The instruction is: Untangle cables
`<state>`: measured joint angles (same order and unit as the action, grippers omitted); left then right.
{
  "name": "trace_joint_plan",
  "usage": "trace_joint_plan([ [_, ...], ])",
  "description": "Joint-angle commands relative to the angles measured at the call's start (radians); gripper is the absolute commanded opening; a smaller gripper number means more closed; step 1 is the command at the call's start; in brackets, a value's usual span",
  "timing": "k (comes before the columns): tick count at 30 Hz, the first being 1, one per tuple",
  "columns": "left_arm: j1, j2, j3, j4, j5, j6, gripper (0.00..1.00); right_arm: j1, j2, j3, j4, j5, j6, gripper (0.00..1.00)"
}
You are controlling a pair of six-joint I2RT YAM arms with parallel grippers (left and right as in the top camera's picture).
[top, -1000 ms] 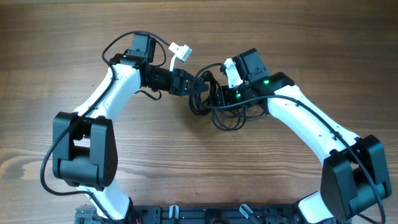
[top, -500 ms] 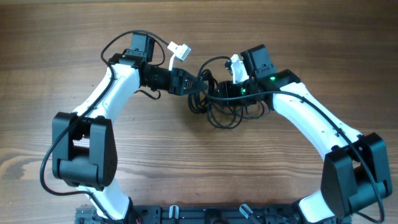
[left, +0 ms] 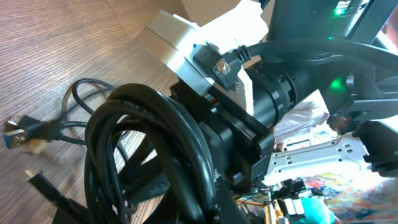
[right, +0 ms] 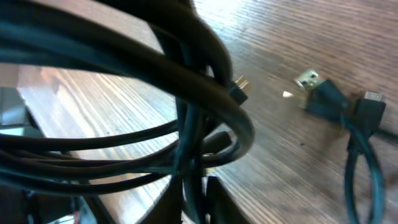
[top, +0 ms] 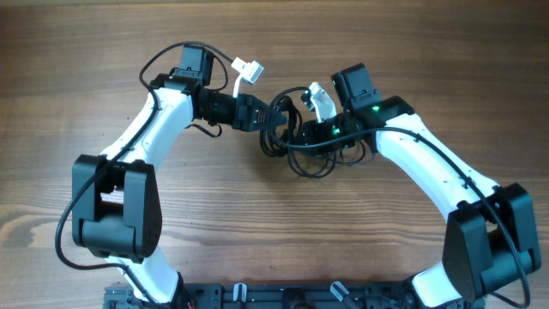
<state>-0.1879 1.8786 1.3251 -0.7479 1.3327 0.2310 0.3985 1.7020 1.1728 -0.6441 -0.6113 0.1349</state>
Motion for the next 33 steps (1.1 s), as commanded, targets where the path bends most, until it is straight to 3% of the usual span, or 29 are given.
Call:
trace_joint_plan([
  [1, 0.003, -0.014, 0.016, 0.003, 0.026, 0.024, 0.04, 0.0, 0.017, -0.003, -0.004, 0.108, 0.03, 0.04],
  [6, 0.015, -0.014, 0.016, 0.003, -0.013, 0.024, 0.05, 0.0, 0.017, -0.003, -0.005, 0.203, 0.083, 0.04],
  [9, 0.036, -0.014, 0.016, 0.003, -0.06, 0.024, 0.16, 0.0, 0.017, -0.003, -0.029, 0.357, 0.154, 0.04],
  [13, 0.079, -0.014, 0.016, 0.002, -0.097, 0.024, 0.21, -0.002, 0.017, -0.003, -0.065, 0.481, 0.182, 0.04],
  [16, 0.094, -0.014, 0.016, 0.002, -0.097, 0.024, 0.22, -0.002, 0.017, -0.003, -0.067, 0.48, 0.18, 0.04],
  [19, 0.095, -0.014, 0.016, 0.002, -0.124, 0.024, 0.11, -0.002, 0.017, -0.003, -0.059, 0.451, 0.18, 0.04],
  [21, 0.093, -0.014, 0.016, 0.003, -0.159, 0.024, 0.09, -0.002, 0.017, -0.003, -0.044, 0.396, 0.178, 0.04],
  [24, 0.089, -0.014, 0.016, 0.004, -0.219, 0.023, 0.23, -0.002, 0.017, -0.003, -0.024, 0.354, 0.152, 0.04],
  [28, 0.082, -0.014, 0.016, 0.021, -0.249, -0.004, 0.26, -0.002, 0.017, -0.003, -0.012, 0.294, 0.1, 0.04],
  [33, 0.055, -0.014, 0.016, 0.068, -0.358, -0.137, 0.29, -0.002, 0.017, -0.003, 0.004, 0.18, 0.046, 0.04],
])
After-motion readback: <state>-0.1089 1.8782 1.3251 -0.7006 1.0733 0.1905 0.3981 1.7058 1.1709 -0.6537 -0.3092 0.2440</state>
